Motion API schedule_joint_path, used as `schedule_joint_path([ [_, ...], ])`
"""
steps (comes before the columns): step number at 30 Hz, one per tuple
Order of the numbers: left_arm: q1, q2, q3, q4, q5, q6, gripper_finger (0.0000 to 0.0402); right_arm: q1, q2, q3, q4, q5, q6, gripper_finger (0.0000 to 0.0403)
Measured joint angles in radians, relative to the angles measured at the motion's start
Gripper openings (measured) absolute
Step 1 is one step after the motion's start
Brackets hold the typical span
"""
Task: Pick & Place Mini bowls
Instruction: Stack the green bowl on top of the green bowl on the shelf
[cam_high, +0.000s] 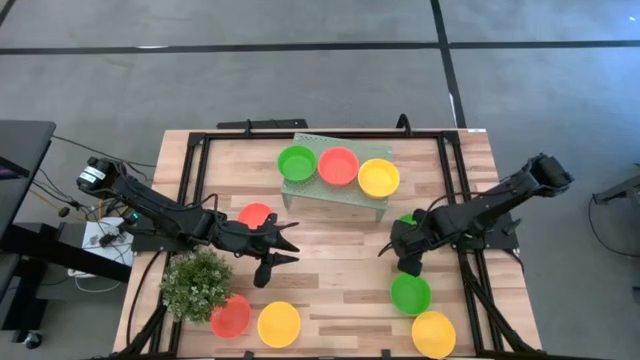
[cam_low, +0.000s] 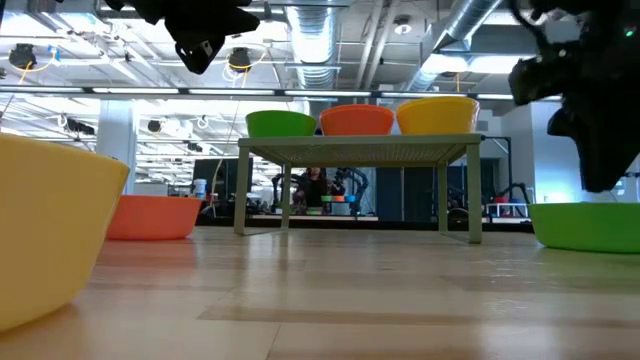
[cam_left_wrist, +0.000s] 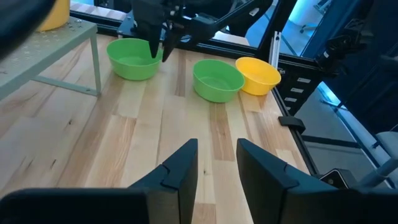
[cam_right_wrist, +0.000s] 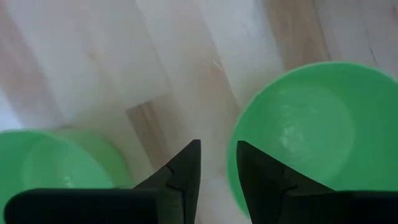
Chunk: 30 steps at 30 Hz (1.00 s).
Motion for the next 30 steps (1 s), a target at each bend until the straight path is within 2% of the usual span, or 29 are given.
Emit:
schedule_joint_path([
  [14,0.0,0.0,0.0,0.006,0.0,0.002,0.0112,-0.065,0.15,0.0,-0.016,0.002,-0.01,0.0093],
  [18,0.0,0.0,0.0,0.008,0.0,0.002,0.0112,-0.062,0.15,0.0,-0.02,0.0,-0.053,0.0066],
  [23,0.0,0.0,0.0,0.008,0.0,-0.001,0.0112,-0.059,0.148,0.014,-0.023,-0.041,-0.058,0.0009],
  [28,0.0,0.0,0.0,0.014,0.006,-0.007,0.0112,-0.031,0.148,0.076,-0.019,-0.081,-0.041,0.001],
  [30,0.0,0.0,0.0,0.016,0.037,-0.008,0.0112,-0.015,0.148,0.116,-0.014,-0.09,-0.024,0.0005],
])
